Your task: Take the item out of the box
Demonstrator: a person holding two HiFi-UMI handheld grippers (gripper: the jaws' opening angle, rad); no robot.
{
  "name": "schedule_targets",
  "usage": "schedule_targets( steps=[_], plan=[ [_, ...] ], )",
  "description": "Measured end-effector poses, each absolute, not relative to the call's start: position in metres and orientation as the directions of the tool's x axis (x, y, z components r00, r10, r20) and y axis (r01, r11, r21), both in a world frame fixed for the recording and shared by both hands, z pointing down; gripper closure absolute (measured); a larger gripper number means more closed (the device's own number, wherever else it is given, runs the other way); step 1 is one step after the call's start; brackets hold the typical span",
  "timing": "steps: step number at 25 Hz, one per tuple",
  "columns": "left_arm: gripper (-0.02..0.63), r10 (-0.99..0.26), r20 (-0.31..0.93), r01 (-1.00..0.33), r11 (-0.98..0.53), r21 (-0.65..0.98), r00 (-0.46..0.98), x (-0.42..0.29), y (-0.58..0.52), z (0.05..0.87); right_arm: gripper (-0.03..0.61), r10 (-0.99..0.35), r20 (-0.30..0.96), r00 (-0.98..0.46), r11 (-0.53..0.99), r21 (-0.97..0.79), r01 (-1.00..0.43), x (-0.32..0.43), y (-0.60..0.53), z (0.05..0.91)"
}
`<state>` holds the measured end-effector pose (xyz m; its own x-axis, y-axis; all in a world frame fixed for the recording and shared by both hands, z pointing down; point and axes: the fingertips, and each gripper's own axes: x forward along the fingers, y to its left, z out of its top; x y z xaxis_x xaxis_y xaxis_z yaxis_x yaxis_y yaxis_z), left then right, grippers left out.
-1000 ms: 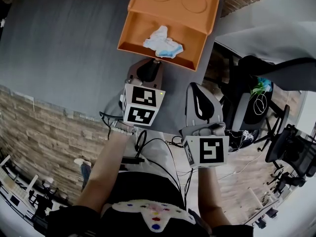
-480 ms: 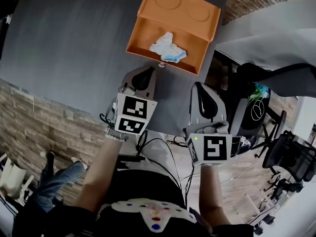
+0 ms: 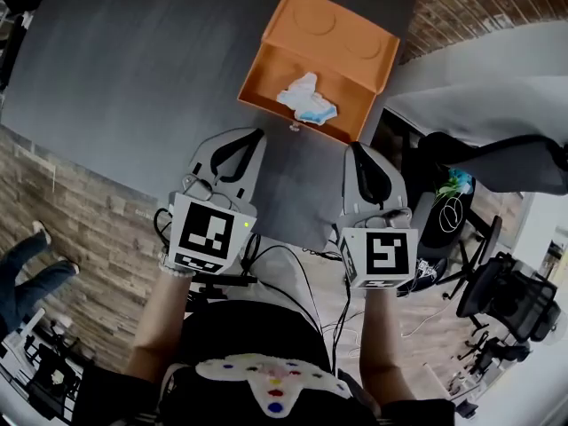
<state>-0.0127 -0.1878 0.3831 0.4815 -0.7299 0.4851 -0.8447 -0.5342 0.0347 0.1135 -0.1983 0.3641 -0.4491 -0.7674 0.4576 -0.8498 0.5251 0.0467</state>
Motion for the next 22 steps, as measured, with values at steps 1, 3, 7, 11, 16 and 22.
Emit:
schedule_targets(
  steps=[1,3,7,11,16,22],
  plan=[
    [0.607,-0.737,0.475,-0.846,-0.532,0.029,0.48,-0.015,-0.188,0.377,0.569,-0.761,0.461,-0.456,0.534,0.046,-0.844,0.112,-0.202,0.364],
    [0.607,-0.756,0.457,-0.856,-0.516,0.025,0.469,-0.021,-0.189,0.366,0.569,-0.741,0.469,-0.48,0.561,0.04,-0.827,0.108,-0.208,0.365],
    [0.607,-0.792,0.407,-0.87,-0.492,0.013,0.454,-0.03,-0.192,0.344,0.489,-0.695,0.49,-0.526,0.62,0.037,-0.784,0.095,-0.215,0.369],
    [0.607,-0.814,0.398,-0.888,-0.46,0.002,0.423,-0.04,-0.192,0.338,0.489,-0.655,0.512,-0.556,0.67,0.052,-0.741,0.082,-0.224,0.377],
    [0.607,-0.828,0.393,-0.905,-0.424,0.025,0.399,-0.05,-0.189,0.34,0.489,-0.603,0.547,-0.581,0.728,0.078,-0.681,0.07,-0.234,0.39],
    [0.607,-0.839,0.401,-0.919,-0.394,0.017,0.367,-0.059,-0.187,0.345,0.488,-0.549,0.592,-0.59,0.771,0.087,-0.631,0.061,-0.247,0.413]
  ],
)
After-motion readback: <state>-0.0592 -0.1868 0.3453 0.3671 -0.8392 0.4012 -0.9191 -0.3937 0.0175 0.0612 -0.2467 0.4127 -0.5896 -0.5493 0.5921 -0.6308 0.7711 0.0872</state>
